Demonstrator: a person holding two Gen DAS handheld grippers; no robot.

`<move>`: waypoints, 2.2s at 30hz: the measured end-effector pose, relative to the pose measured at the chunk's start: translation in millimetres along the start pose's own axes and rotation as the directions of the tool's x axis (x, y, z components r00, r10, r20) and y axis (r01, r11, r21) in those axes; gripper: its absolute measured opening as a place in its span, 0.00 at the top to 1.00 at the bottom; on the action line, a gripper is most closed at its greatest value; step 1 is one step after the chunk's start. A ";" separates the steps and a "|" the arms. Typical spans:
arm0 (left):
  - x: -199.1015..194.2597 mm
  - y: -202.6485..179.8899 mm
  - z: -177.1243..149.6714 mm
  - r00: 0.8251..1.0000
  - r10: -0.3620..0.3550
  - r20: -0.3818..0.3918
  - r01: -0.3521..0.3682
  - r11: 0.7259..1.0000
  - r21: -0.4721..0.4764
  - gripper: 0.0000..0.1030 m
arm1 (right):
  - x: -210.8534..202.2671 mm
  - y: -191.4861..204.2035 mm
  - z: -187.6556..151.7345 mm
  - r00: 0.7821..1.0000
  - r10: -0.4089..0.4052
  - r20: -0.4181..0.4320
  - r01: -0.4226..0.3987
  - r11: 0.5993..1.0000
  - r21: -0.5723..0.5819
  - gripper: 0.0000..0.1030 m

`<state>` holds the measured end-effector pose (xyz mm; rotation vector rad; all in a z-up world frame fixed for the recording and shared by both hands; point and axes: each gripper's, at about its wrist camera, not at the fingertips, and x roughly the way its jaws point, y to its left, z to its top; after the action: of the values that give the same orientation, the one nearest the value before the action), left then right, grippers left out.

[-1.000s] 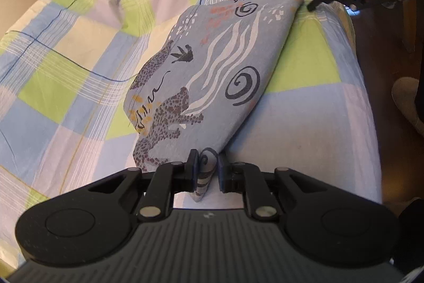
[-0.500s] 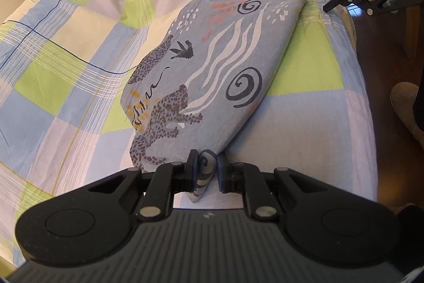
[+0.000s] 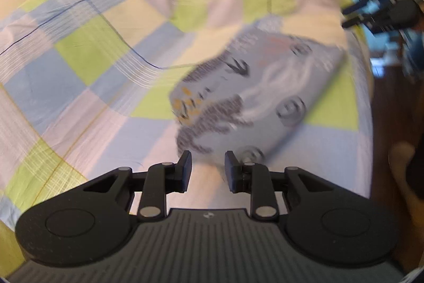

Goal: Fold clothes

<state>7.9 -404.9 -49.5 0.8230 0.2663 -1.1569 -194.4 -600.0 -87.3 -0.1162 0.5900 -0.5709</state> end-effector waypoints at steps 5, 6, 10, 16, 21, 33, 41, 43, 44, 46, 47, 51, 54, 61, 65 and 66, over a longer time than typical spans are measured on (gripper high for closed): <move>41.0 -10.5 30.9 0.999 -0.034 0.030 0.036 0.997 -0.066 0.77 | 15.0 30.8 26.0 0.982 0.170 0.081 -0.165 0.984 -0.066 0.73; 53.1 -13.5 32.8 0.999 -0.045 0.021 0.046 0.995 -0.083 0.77 | 21.7 36.3 29.5 0.978 0.191 0.084 -0.184 0.979 -0.082 0.73; 87.2 -20.4 27.1 0.999 -0.051 0.005 0.051 0.988 -0.145 0.77 | 64.9 59.0 33.1 0.960 0.276 -0.040 -0.278 0.942 -0.187 0.74; 93.3 -12.8 15.2 1.000 0.018 0.018 -0.014 0.982 -0.187 0.70 | 77.6 34.6 34.9 0.980 0.199 -0.024 -0.201 0.971 -0.133 0.76; 102.5 15.9 21.0 0.997 0.072 0.000 -0.068 0.951 -0.302 0.75 | 80.2 7.1 44.7 0.978 0.199 0.067 -0.199 0.980 -0.004 0.75; 129.4 18.6 41.0 0.986 0.160 -0.042 -0.165 0.950 -0.266 0.81 | 130.1 -5.6 68.6 0.963 0.261 0.063 -0.268 0.943 0.196 0.78; 159.3 21.4 52.9 0.997 0.075 -0.010 -0.075 0.961 -0.268 0.77 | 170.2 -15.6 66.8 0.955 0.296 0.005 -0.287 0.924 0.253 0.78; 165.5 34.9 49.6 0.995 0.093 -0.029 -0.098 0.946 -0.310 0.77 | 174.8 -22.4 67.8 0.956 0.292 0.016 -0.286 0.920 0.269 0.69; 168.4 41.1 47.0 0.995 0.090 -0.034 -0.096 0.938 -0.333 0.76 | 176.0 -24.9 67.0 0.956 0.292 0.019 -0.286 0.916 0.282 0.68; 167.8 48.9 42.3 0.997 0.076 -0.025 -0.080 0.923 -0.376 0.75 | 172.9 -26.8 64.8 0.962 0.273 0.026 -0.268 0.914 0.306 0.67; 165.0 50.2 42.4 0.996 0.087 -0.026 -0.091 0.921 -0.378 0.78 | 169.2 -27.2 65.3 0.965 0.260 0.035 -0.258 0.915 0.310 0.69; 140.7 46.9 57.1 0.990 0.142 0.026 -0.126 0.934 -0.333 0.80 | 141.0 -21.7 82.5 0.964 0.234 0.128 -0.261 0.928 0.264 0.77; 141.3 47.6 66.1 0.996 0.054 0.077 -0.020 0.922 -0.386 0.79 | 146.7 -2.7 88.1 0.944 0.308 0.116 -0.327 0.915 0.235 0.77; 169.1 37.1 58.5 0.999 0.047 0.026 -0.036 0.944 -0.329 0.74 | 172.9 19.9 80.4 0.950 0.310 0.042 -0.312 0.936 0.164 0.86; 169.0 55.7 43.0 0.995 0.099 -0.030 -0.103 0.912 -0.396 0.77 | 175.8 -5.4 69.6 0.965 0.260 0.039 -0.260 0.923 0.283 0.81; 170.7 57.8 39.9 0.994 0.097 -0.045 -0.107 0.909 -0.403 0.78 | 178.8 -10.4 65.5 0.963 0.267 0.027 -0.262 0.915 0.308 0.79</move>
<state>120.4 -543.5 -96.1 0.4774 0.4616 -0.9489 -41.0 -708.9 -118.5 0.2631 0.5141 -0.3942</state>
